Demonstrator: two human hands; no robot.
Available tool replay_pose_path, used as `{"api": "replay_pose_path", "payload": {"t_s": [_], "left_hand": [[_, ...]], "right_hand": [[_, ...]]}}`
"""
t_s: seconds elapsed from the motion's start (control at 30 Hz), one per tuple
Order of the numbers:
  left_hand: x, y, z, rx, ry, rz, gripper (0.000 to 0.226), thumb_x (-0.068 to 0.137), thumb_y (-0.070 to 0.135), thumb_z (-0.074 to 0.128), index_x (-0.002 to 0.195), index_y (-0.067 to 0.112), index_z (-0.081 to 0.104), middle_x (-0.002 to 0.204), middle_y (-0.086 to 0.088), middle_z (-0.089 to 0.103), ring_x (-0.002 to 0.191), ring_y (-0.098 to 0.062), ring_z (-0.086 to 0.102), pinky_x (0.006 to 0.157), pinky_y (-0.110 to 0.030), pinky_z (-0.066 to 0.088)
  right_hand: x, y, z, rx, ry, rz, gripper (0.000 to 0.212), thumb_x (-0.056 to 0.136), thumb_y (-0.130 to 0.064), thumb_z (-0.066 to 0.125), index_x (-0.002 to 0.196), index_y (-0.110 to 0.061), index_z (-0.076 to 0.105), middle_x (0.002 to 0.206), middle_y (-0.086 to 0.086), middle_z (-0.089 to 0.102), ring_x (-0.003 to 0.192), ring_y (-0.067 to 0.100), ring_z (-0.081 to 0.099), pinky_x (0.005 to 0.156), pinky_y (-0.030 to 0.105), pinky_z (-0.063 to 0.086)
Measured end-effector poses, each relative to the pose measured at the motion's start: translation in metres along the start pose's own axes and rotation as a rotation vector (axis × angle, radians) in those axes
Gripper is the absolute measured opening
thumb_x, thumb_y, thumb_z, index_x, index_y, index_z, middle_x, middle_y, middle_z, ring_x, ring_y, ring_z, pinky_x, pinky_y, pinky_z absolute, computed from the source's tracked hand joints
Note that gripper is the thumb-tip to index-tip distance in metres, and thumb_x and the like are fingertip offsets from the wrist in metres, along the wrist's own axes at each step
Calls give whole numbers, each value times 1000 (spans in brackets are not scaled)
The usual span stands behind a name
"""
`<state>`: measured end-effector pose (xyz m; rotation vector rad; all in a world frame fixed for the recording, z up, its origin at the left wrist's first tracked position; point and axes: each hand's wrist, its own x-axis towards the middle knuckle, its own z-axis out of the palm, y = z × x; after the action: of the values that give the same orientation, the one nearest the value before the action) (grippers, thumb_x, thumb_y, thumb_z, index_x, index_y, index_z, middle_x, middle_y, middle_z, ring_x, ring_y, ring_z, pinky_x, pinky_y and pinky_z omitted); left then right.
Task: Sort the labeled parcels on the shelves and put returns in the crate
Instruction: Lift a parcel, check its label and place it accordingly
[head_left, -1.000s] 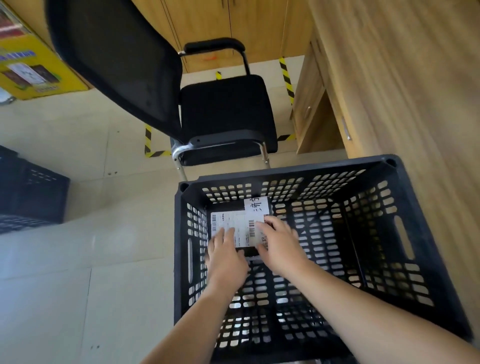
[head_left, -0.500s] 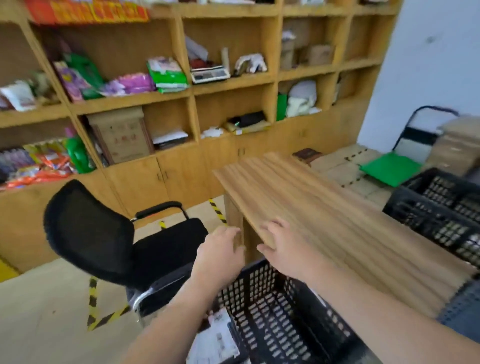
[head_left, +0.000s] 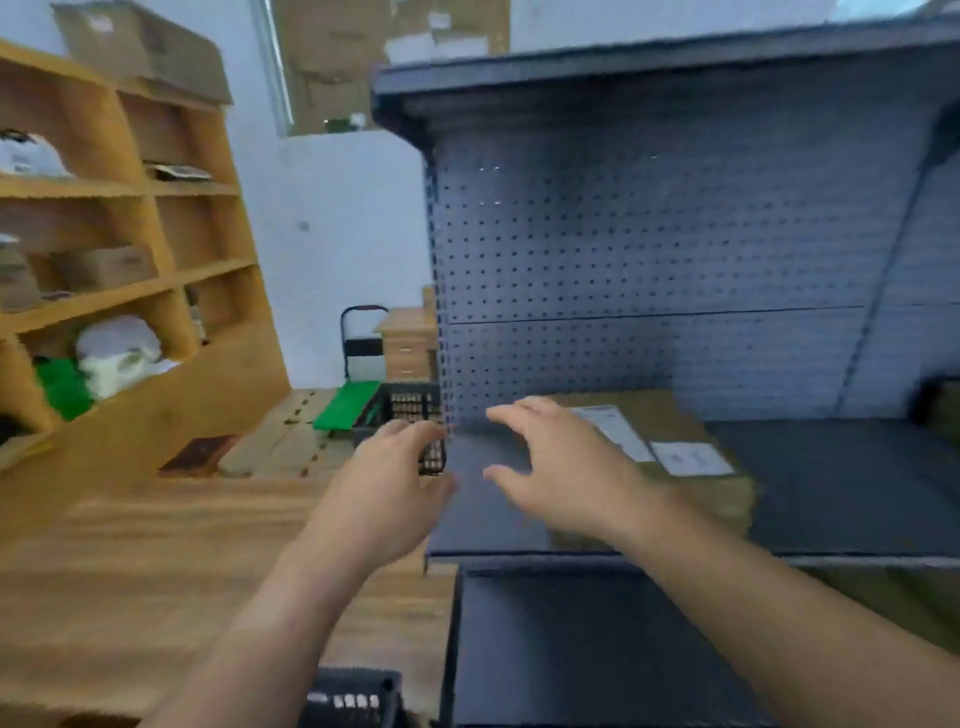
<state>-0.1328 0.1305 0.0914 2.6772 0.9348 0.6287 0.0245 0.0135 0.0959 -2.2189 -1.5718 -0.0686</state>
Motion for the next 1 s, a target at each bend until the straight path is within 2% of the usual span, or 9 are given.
{"api": "replay_pose_path", "payload": {"t_s": [0.1, 0.2, 0.43, 0.53, 0.63, 0.73, 0.83, 1.0], "left_hand": [[27, 88, 38, -73, -134, 184, 55, 97, 44, 64, 148, 31, 48, 148, 4, 48, 133, -20, 50, 108, -34, 44], [35, 176, 78, -164, -194, 353, 54, 97, 46, 63, 147, 34, 47, 152, 7, 46, 137, -17, 45, 112, -34, 39], [4, 377, 159, -317, -353, 573, 57, 96, 48, 64, 148, 36, 44, 152, 10, 41, 135, -16, 44, 112, -40, 42], [-19, 456, 188, -349, -404, 626, 56, 96, 47, 63, 148, 36, 44, 149, 12, 41, 133, -15, 46, 109, -40, 45], [-44, 523, 213, -386, -424, 684, 52, 96, 46, 62, 144, 36, 47, 142, 14, 46, 127, -13, 49, 106, -40, 48], [-67, 583, 235, -407, -469, 748, 53, 97, 45, 62, 146, 35, 46, 146, 14, 45, 131, -12, 48, 110, -34, 43], [-77, 637, 250, -429, -492, 796, 55, 97, 41, 63, 148, 33, 44, 149, 12, 44, 134, -10, 45, 110, -30, 40], [-69, 703, 273, -419, -483, 841, 55, 96, 42, 65, 147, 35, 45, 147, 15, 45, 130, -10, 48, 106, -30, 44]], "right_hand": [[-62, 80, -46, -51, 107, 226, 67, 94, -48, 63, 155, -33, 38, 157, -5, 39, 142, 22, 42, 116, 42, 39], [-138, 144, -91, -86, 172, 434, 69, 96, -50, 62, 157, -35, 33, 161, -5, 35, 145, 22, 39, 118, 43, 37], [-307, 257, -177, -182, 258, 772, 69, 95, -50, 62, 157, -34, 33, 157, -6, 39, 140, 21, 45, 112, 40, 44], [-371, 299, -208, -192, 270, 865, 70, 94, -52, 62, 156, -36, 34, 157, -9, 39, 139, 19, 45, 113, 42, 44], [-428, 337, -230, -209, 297, 930, 72, 92, -54, 63, 156, -36, 35, 157, -10, 40, 140, 16, 44, 115, 37, 42], [-476, 366, -248, -205, 294, 1001, 72, 94, -52, 63, 157, -36, 32, 160, -9, 36, 142, 18, 43, 117, 37, 39], [-509, 396, -266, -194, 309, 1052, 72, 95, -54, 61, 158, -38, 30, 162, -10, 33, 144, 19, 40, 117, 41, 39], [-535, 452, -285, -184, 363, 1084, 73, 93, -54, 63, 157, -39, 32, 161, -11, 35, 142, 18, 43, 116, 41, 41]]}}
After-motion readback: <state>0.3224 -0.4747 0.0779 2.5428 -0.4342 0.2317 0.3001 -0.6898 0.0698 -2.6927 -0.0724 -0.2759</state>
